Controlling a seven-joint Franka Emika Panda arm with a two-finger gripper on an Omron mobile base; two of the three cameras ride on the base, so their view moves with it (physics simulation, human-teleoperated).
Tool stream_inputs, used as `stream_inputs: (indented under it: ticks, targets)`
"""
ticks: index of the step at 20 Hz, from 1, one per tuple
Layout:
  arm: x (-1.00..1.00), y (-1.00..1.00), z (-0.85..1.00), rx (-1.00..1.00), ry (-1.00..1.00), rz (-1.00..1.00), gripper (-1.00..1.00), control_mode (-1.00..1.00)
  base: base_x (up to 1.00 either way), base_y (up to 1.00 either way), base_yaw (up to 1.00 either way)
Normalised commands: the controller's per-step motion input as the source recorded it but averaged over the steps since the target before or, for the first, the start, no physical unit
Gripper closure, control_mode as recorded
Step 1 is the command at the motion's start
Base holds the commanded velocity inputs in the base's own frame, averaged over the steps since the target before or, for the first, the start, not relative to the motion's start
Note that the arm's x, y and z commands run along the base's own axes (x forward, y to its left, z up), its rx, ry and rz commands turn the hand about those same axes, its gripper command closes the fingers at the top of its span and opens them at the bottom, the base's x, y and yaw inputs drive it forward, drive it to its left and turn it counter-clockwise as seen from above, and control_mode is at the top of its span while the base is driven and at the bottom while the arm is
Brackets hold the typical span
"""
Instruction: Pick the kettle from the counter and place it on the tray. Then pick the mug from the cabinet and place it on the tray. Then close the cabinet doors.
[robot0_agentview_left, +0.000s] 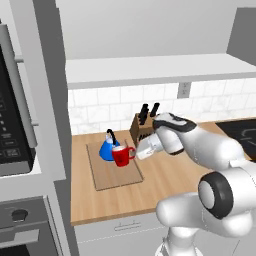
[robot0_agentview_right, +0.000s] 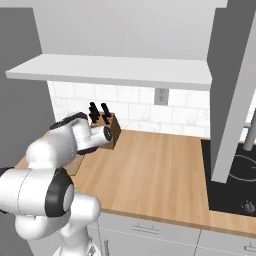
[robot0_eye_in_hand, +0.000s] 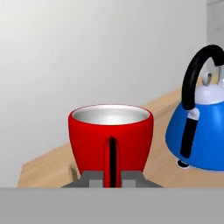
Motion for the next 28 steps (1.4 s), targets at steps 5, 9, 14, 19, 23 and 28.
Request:
stream_inputs:
  ticks: [5,9,14,19,23,28]
  targets:
    - [0.16,0.09,-0.44,0.00,-0.11,0.05,1.00,-1.00,0.00,0.00,0.00]
    - [0.18,0.10,-0.38,0.00,-0.20,0.05,1.00,-1.00,0.00,0.00,0.00]
    - [0.00,0.14,-0.32,0.00,-0.13,0.10,1.00,-1.00,0.00,0.00,0.00]
    - [0.05,0.19,-0.26,0.00,-0.05,0.08,1.00,-1.00,0.00,0.00,0.00]
    - [0.34,0.09,-0.23,0.00,-0.01,0.01,1.00,-1.00,0.00,0.00,0.00]
    - [0.16,0.08,-0.30,-0.02,-0.01,0.01,1.00,-1.00,0.00,0.00,0.00]
